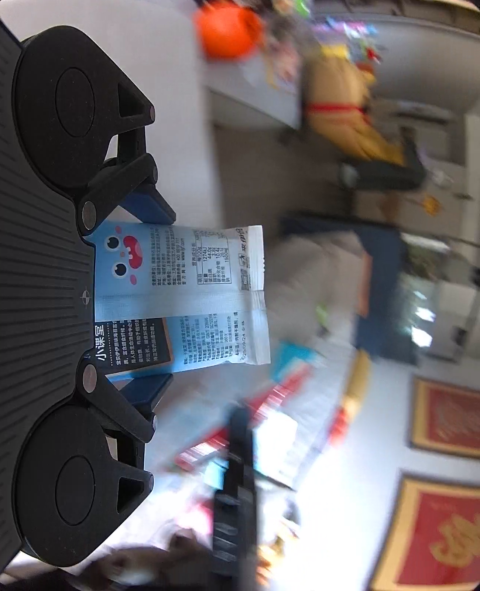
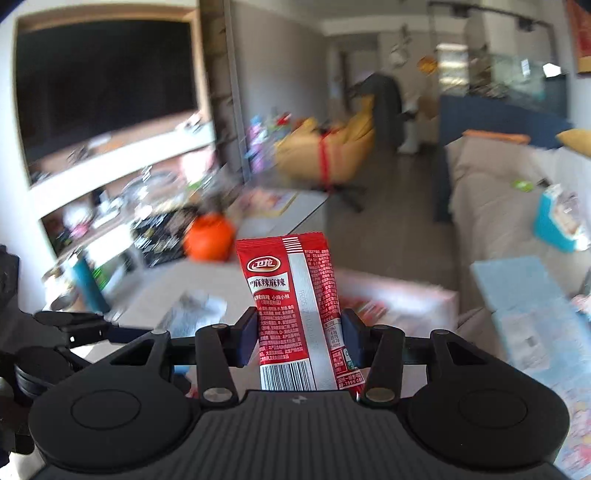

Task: Organize snacks
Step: 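Carry both packets over the pink box and open both tools to drop them, then move the right tool to the wrapped bread stick while the left approaches the small red packet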

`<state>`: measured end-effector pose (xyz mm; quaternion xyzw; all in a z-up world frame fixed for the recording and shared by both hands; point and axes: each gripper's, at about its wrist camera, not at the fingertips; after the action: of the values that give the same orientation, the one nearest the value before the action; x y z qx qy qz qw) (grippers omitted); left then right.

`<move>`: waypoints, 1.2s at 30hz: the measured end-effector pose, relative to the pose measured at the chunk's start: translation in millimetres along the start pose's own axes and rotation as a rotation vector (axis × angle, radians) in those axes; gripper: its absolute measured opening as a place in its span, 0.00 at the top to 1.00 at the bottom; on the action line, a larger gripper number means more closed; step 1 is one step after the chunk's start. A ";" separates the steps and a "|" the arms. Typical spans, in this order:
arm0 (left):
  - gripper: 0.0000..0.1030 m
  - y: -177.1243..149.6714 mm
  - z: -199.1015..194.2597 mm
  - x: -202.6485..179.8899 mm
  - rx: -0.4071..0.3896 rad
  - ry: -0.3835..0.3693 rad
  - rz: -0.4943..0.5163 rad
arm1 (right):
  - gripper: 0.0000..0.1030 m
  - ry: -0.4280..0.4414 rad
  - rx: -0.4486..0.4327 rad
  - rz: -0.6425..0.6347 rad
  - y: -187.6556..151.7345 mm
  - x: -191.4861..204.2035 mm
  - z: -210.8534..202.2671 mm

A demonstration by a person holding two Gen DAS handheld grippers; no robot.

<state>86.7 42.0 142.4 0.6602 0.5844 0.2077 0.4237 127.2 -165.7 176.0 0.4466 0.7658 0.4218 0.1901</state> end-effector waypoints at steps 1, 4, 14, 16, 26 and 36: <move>0.13 13.2 12.6 -2.5 -0.026 -0.042 -0.012 | 0.54 -0.024 -0.014 0.011 6.9 -6.3 0.0; 0.12 32.6 59.5 -5.9 -0.009 -0.100 -0.050 | 0.54 -0.071 -0.034 0.038 22.7 -23.4 5.4; 0.13 -4.9 178.7 -26.6 0.189 0.005 0.200 | 0.53 -0.118 0.081 0.104 29.6 -63.6 73.8; 0.13 -6.7 172.1 -26.5 0.171 -0.004 0.193 | 0.49 -0.087 0.130 0.131 25.6 -69.4 93.7; 0.19 -4.7 109.5 15.1 0.093 -0.067 0.029 | 0.48 -0.107 0.233 0.165 -11.4 -70.5 115.5; 0.21 -64.0 37.1 59.4 0.207 0.142 -0.180 | 0.36 -0.155 0.277 0.072 -100.8 -34.0 27.0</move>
<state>90.8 83.9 57.3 0.6290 0.6879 0.1539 0.3279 110.4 -206.3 75.4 0.5270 0.7832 0.2828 0.1699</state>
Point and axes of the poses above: each gripper's, at about its wrist camera, not at the fingertips, and z roughly the way its jaws point, x to its left, y to its top, and after that the axes turned 6 degrees about x, right-handed
